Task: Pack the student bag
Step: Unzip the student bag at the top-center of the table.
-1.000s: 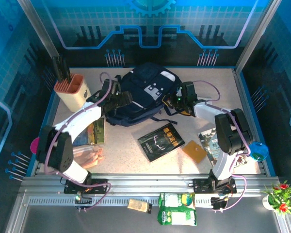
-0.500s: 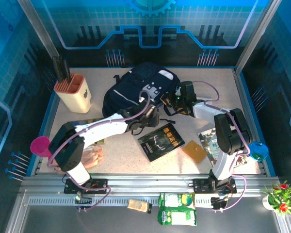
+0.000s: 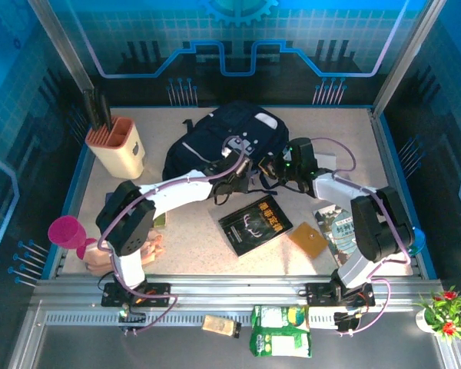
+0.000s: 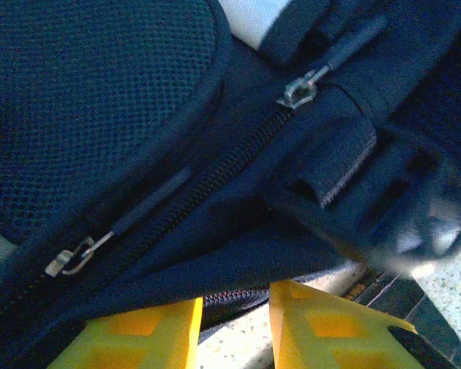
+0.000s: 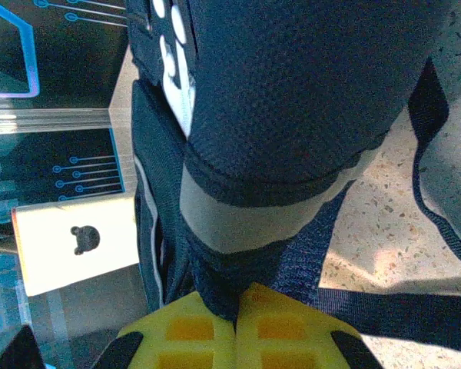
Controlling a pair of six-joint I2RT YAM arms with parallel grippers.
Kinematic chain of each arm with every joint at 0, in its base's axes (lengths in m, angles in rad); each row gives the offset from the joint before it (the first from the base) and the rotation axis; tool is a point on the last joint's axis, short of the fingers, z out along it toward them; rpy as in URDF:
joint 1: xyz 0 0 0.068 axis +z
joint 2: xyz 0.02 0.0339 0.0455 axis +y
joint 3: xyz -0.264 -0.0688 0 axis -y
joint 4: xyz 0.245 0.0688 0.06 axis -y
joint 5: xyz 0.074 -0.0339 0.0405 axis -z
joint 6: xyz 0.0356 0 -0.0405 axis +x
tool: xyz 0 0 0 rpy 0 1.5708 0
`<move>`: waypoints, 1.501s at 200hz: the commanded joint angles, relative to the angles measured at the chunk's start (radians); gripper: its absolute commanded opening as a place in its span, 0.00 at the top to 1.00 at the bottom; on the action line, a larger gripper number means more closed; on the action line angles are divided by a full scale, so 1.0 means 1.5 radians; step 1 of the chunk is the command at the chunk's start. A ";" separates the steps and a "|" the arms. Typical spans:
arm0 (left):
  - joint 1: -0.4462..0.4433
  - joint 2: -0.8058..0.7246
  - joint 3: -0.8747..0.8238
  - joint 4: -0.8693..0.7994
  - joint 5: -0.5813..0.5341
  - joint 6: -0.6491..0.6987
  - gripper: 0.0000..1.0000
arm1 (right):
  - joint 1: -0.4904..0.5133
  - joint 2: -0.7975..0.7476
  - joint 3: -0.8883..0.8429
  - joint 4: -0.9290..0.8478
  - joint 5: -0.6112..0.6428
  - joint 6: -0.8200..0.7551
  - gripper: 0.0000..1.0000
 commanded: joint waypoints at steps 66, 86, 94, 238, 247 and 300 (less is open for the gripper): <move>0.025 -0.085 -0.058 0.040 0.045 0.017 0.59 | 0.026 -0.010 0.029 0.013 0.011 0.017 1.00; -0.004 -0.101 -0.087 0.066 0.049 0.003 0.57 | 0.034 0.002 0.040 0.027 0.003 0.020 1.00; -0.012 -0.098 -0.092 0.071 0.044 -0.008 0.58 | 0.037 0.007 0.045 0.030 -0.001 0.022 1.00; -0.032 0.025 -0.010 0.143 -0.067 -0.014 0.71 | 0.043 0.007 0.065 0.048 -0.036 0.046 1.00; -0.033 0.028 -0.008 0.144 -0.073 -0.011 0.71 | 0.043 0.009 0.065 0.048 -0.038 0.045 1.00; -0.032 0.039 0.006 0.152 -0.094 0.000 0.77 | 0.044 0.010 0.064 0.048 -0.039 0.045 1.00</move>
